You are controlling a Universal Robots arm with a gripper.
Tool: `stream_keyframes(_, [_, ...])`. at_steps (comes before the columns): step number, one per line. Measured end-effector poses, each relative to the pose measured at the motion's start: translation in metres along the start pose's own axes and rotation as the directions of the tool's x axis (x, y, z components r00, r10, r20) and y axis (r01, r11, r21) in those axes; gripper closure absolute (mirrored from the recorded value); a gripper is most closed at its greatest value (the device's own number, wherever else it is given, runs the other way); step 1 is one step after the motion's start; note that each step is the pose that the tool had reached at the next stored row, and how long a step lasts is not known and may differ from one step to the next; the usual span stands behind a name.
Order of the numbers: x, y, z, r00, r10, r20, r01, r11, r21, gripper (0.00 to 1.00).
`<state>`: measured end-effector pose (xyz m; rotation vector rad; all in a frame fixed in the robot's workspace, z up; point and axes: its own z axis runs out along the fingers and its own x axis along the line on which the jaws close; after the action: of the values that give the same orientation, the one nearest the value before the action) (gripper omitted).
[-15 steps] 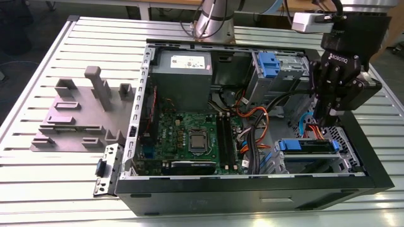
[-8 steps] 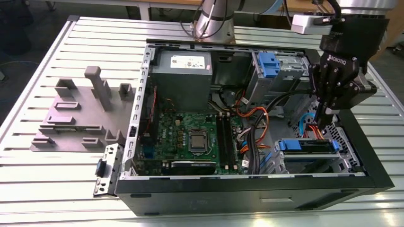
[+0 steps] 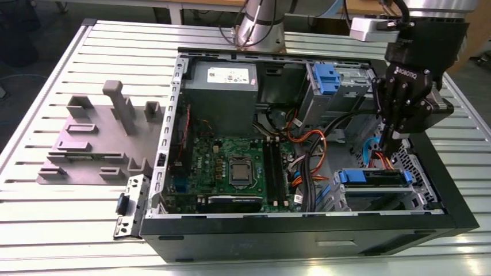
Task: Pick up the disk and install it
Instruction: 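Insert the second disk wire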
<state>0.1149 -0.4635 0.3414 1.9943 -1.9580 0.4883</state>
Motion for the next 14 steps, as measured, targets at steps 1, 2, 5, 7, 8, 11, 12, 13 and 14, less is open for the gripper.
stream_keyframes(1, [0.0,0.0027,-0.0001,1.0,0.0,0.0,0.0,1.0,0.0006,0.84])
stream_keyframes(2, [-0.0001,0.0047,-0.0001,1.0,0.001,-0.0001,-0.001,1.0,0.0012,0.84])
stream_keyframes(5, [0.0,0.0052,-0.0001,1.0,0.001,0.0,-0.001,1.0,0.0017,0.84])
stream_keyframes(7, [-0.0001,0.0052,-0.0001,1.0,0.001,0.0006,-0.001,1.0,0.0017,0.84])
stream_keyframes(8, [0.0,0.0052,-0.0001,1.0,0.001,0.0036,-0.001,1.0,0.0018,0.84])
stream_keyframes(11, [0.0015,0.0054,0.0006,0.9991,0.002,0.0423,-0.002,1.0,0.0022,0.84])
stream_keyframes(12, [0.0021,0.0054,0.001,0.9982,0.003,0.0603,-0.003,1.0,0.0024,0.84])
stream_keyframes(13, [0.0028,0.0053,0.0014,0.9968,0.003,0.0795,-0.003,1.0,0.0026,0.84])
stream_keyframes(14, [0.0036,0.0054,0.0017,0.9952,0.004,0.0979,-0.004,1.0,0.0027,0.84])
